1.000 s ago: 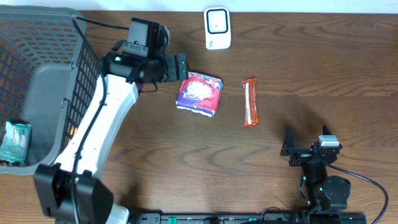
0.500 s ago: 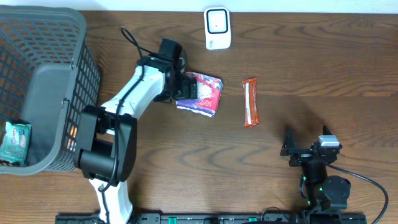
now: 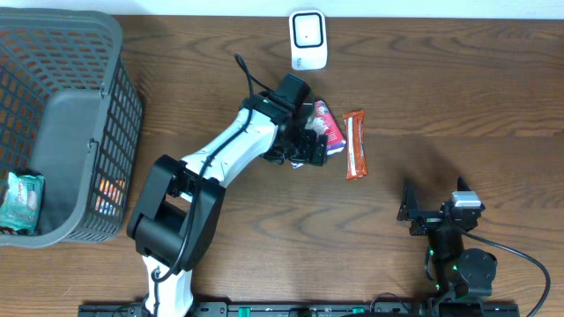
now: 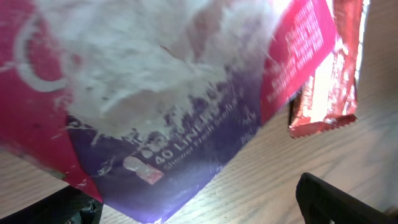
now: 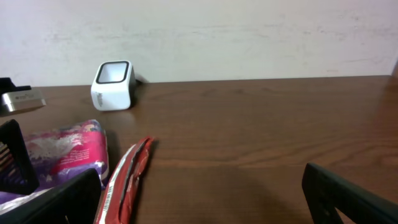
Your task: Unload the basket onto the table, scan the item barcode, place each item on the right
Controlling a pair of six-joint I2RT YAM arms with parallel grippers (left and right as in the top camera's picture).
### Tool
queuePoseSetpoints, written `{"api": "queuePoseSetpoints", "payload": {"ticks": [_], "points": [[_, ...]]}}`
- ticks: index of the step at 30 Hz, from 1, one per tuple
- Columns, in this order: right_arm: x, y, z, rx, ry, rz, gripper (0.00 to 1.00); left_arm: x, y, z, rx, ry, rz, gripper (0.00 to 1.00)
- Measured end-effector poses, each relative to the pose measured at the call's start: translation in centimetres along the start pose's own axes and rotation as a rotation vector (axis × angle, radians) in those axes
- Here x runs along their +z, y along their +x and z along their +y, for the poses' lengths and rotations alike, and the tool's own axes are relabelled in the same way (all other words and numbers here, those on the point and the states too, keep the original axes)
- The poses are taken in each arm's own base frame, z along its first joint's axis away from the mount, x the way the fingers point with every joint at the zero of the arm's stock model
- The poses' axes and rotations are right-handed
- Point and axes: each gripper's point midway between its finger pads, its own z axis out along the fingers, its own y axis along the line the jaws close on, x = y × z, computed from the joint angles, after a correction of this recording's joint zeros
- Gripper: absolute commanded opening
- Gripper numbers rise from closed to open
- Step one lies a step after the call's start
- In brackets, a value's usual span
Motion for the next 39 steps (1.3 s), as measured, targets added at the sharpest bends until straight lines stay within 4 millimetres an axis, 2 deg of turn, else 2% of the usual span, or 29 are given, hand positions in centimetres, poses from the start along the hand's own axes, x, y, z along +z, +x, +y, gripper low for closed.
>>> {"api": "queuePoseSetpoints", "payload": {"ticks": [5, 10, 15, 18, 20, 27, 28, 30, 31, 36, 39], "points": [[0.0, 0.0, 0.0, 0.0, 0.0, 0.0, 0.99, -0.2, -0.4, 0.7, -0.01, -0.016, -0.014, 0.97], [0.0, 0.0, 0.0, 0.0, 0.0, 0.0, 0.99, -1.5, -2.7, 4.2, -0.086, -0.132, -0.115, 0.98], [0.0, 0.0, 0.0, 0.0, 0.0, 0.0, 0.99, -2.7, -4.9, 6.7, -0.313, -0.166, -0.221, 0.97], [0.0, 0.0, 0.0, 0.0, 0.0, 0.0, 0.99, -3.1, -6.8, 6.2, -0.368, -0.112, -0.295, 0.97], [0.0, 0.0, 0.0, 0.0, 0.0, 0.0, 0.99, -2.9, -7.2, 5.5, -0.386, -0.081, -0.306, 0.98], [0.0, 0.0, 0.0, 0.0, 0.0, 0.0, 0.99, -0.8, -6.3, 4.6, -0.417, -0.059, -0.251, 0.96], [0.0, 0.0, 0.0, 0.0, 0.0, 0.0, 0.99, -0.6, -6.2, 4.6, -0.418, -0.059, -0.246, 0.92], [0.0, 0.0, 0.0, 0.0, 0.0, 0.0, 0.99, -0.4, -6.1, 4.7, -0.416, -0.059, -0.239, 0.69], [0.0, 0.0, 0.0, 0.0, 0.0, 0.0, 0.99, -0.4, -6.1, 4.7, -0.409, -0.056, -0.237, 0.62], [0.0, 0.0, 0.0, 0.0, 0.0, 0.0, 0.99, -0.2, -5.5, 4.1, -0.335, -0.034, -0.202, 0.49], [0.0, 0.0, 0.0, 0.0, 0.0, 0.0, 0.99, 0.0, -4.3, 3.8, -0.276, -0.025, -0.145, 0.45]]}}
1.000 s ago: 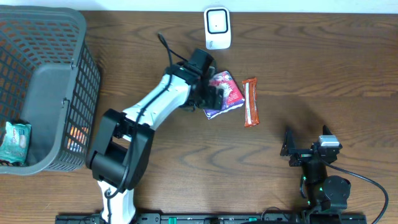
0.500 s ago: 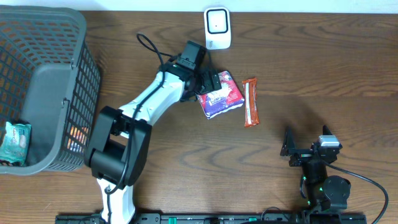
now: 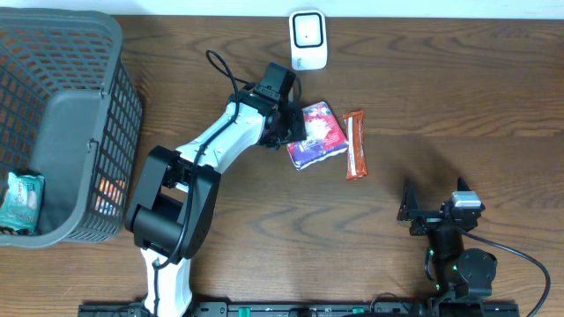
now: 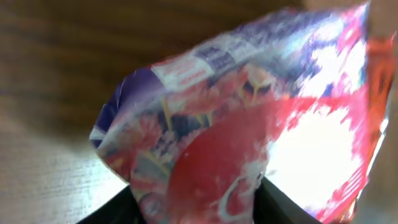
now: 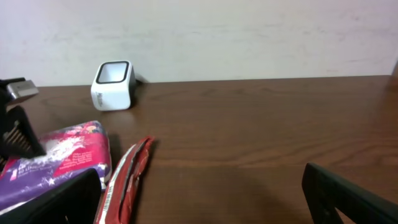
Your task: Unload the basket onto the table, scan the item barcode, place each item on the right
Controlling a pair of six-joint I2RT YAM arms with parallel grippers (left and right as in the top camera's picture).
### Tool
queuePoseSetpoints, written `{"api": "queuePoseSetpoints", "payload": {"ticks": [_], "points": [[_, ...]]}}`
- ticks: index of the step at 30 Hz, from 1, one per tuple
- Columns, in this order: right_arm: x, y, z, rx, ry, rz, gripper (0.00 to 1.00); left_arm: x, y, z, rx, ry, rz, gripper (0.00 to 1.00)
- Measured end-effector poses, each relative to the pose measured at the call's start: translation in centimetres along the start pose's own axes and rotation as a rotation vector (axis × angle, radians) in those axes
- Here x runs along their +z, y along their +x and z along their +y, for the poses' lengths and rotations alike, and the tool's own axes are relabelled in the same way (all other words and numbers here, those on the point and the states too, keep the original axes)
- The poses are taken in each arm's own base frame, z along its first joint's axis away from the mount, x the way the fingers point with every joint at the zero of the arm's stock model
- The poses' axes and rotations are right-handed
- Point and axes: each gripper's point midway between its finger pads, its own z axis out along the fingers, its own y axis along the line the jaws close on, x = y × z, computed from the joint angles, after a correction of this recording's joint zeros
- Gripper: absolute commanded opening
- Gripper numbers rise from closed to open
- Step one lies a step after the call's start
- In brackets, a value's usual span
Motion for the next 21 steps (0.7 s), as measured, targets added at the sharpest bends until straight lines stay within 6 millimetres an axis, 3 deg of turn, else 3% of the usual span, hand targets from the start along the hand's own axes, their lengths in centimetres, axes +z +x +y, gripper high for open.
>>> {"api": "queuePoseSetpoints", "payload": {"ticks": [3, 7, 9, 14, 19, 21], "points": [[0.0, 0.0, 0.0, 0.0, 0.0, 0.0, 0.99, -0.1, 1.7, 0.5, 0.069, -0.012, 0.071, 0.35], [0.0, 0.0, 0.0, 0.0, 0.0, 0.0, 0.99, -0.3, 3.3, 1.2, 0.199, -0.022, 0.144, 0.14], [0.0, 0.0, 0.0, 0.0, 0.0, 0.0, 0.99, -0.4, 3.8, 1.4, 0.253, -0.019, 0.164, 0.09], [0.0, 0.0, 0.0, 0.0, 0.0, 0.0, 0.99, -0.7, 3.5, 2.0, 0.336, -0.005, 0.171, 0.1], [0.0, 0.0, 0.0, 0.0, 0.0, 0.0, 0.99, -1.0, 2.7, 2.7, 0.315, 0.004, 0.157, 0.25], [0.0, 0.0, 0.0, 0.0, 0.0, 0.0, 0.99, -1.0, 2.5, 2.3, 0.301, 0.036, 0.15, 0.25]]}}
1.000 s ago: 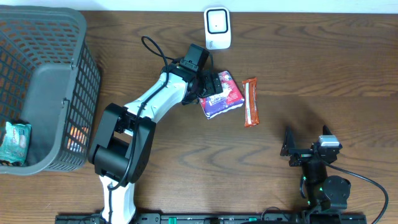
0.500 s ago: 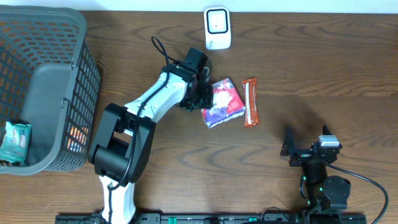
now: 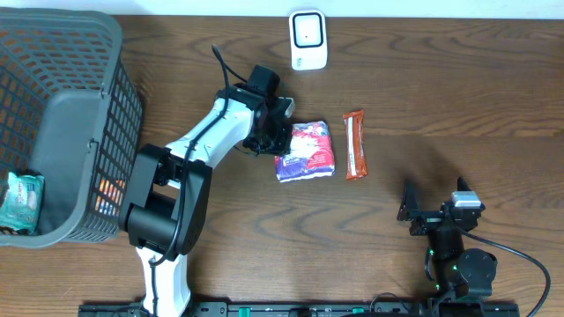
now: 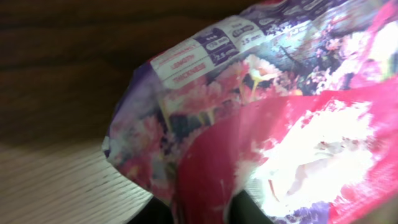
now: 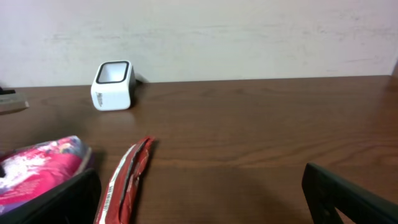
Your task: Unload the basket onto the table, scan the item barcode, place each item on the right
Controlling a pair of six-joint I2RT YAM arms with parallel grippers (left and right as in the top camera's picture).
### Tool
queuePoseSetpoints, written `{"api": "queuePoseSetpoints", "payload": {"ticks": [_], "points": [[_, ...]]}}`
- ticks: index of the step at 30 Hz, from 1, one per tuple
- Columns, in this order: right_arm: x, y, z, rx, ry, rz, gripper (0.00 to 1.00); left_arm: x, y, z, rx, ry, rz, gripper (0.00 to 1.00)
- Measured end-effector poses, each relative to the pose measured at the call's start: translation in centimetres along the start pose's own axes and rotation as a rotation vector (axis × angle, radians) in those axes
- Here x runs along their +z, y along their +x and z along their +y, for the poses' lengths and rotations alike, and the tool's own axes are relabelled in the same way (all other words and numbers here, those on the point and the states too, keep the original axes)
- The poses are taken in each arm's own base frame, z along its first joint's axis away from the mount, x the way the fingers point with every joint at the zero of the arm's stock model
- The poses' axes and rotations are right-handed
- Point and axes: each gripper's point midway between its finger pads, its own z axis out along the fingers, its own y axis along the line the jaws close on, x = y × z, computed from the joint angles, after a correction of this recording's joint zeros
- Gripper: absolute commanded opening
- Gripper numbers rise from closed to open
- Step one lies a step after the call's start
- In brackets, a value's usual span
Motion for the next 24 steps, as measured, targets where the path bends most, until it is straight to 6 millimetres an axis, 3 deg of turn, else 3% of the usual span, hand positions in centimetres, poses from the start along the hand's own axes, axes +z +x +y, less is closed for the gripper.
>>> {"api": "queuePoseSetpoints", "payload": {"ticks": [8, 11, 14, 20, 24], "points": [[0.0, 0.0, 0.0, 0.0, 0.0, 0.0, 0.99, -0.7, -1.1, -2.5, 0.021, 0.122, -0.025, 0.28], [0.0, 0.0, 0.0, 0.0, 0.0, 0.0, 0.99, -0.7, -1.1, -2.7, 0.004, 0.135, -0.025, 0.45], [0.0, 0.0, 0.0, 0.0, 0.0, 0.0, 0.99, -0.9, -1.2, -2.9, -0.04, 0.146, -0.022, 0.69], [0.0, 0.0, 0.0, 0.0, 0.0, 0.0, 0.99, -2.4, -3.2, -4.0, -0.089, 0.163, -0.069, 0.86], [0.0, 0.0, 0.0, 0.0, 0.0, 0.0, 0.99, -5.2, -5.1, -5.3, -0.084, 0.179, -0.14, 0.91]]}}
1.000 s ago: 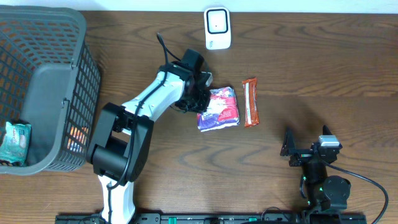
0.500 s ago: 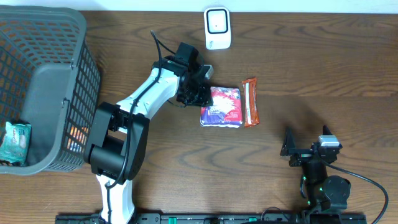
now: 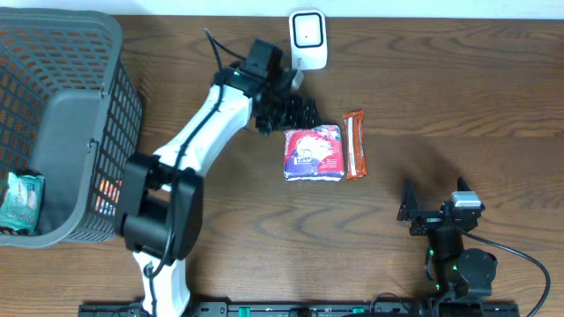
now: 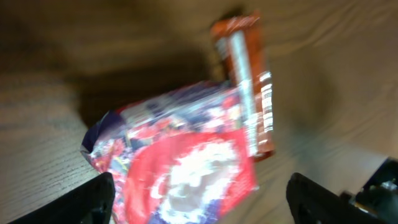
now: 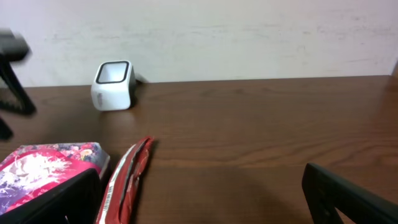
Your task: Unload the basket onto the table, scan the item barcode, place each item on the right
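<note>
A pink and purple packet (image 3: 313, 153) lies flat on the brown table, its printed face up, also seen in the left wrist view (image 4: 177, 171) and the right wrist view (image 5: 40, 171). An orange-red snack bar (image 3: 354, 145) lies touching its right edge. The white scanner (image 3: 308, 39) stands at the table's back edge. My left gripper (image 3: 295, 112) hovers just up-left of the packet, open, with nothing between its fingers (image 4: 78, 202). My right gripper (image 3: 432, 211) rests open near the front right.
A grey mesh basket (image 3: 115, 106) fills the left side, with a green-white packet (image 3: 19, 201) and something orange inside. In the right wrist view the scanner (image 5: 113, 84) stands by the pale wall, with the bar (image 5: 127, 180) nearer.
My left gripper has let go of the packet and moved back toward the scanner. The packet now lies flat against the snack bar. The right arm has not moved.
My left gripper was open around the tilted packet beside the bar. Then it was shut on the packet's left edge, and the packet had turned and shifted forward. Now the packet lies released, face up, with the gripper open above it.
</note>
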Controlling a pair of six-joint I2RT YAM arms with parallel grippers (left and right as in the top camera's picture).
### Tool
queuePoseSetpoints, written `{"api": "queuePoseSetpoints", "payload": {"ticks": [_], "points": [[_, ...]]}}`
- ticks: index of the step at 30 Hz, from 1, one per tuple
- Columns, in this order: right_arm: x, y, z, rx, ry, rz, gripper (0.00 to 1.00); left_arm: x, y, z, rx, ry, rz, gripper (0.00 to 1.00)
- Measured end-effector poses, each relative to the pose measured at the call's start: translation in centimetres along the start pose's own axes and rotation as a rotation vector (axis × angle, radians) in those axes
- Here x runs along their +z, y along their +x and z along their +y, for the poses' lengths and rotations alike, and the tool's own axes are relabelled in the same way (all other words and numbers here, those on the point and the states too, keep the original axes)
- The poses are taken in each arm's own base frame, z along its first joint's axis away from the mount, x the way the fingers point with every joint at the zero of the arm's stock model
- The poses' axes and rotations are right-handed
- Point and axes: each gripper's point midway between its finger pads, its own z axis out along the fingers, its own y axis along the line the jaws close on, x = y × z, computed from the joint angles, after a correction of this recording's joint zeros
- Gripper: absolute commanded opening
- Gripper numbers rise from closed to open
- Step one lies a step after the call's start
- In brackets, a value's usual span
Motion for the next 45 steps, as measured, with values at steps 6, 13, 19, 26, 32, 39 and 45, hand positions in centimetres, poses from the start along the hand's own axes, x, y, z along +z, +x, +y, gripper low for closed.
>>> {"api": "queuePoseSetpoints", "payload": {"ticks": [6, 13, 19, 26, 32, 39, 45], "points": [[0.0, 0.0, 0.0, 0.0, 0.0, 0.0, 0.99, -10.3, -4.7, -3.7, 0.079, -0.003, -0.275, 0.98], [0.0, 0.0, 0.0, 0.0, 0.0, 0.0, 0.99, -29.7, -7.5, 0.6, 0.009, -0.317, -0.793, 0.97], [0.0, 0.0, 0.0, 0.0, 0.0, 0.0, 0.99, -44.5, -2.9, 9.6, -0.236, -0.609, -1.082, 1.0], [0.0, 0.0, 0.0, 0.0, 0.0, 0.0, 0.99, -48.8, 5.6, 22.1, -0.612, -0.857, -1.0, 0.98], [0.0, 0.0, 0.0, 0.0, 0.0, 0.0, 0.99, -44.1, 9.2, 28.0, -0.79, -0.86, -0.793, 0.98], [0.0, 0.0, 0.0, 0.0, 0.0, 0.0, 0.99, -35.1, 12.4, 31.7, -0.877, -0.806, -0.479, 0.98], [0.0, 0.0, 0.0, 0.0, 0.0, 0.0, 0.99, -30.6, 14.8, 32.6, -0.904, -0.776, -0.332, 0.98]]}}
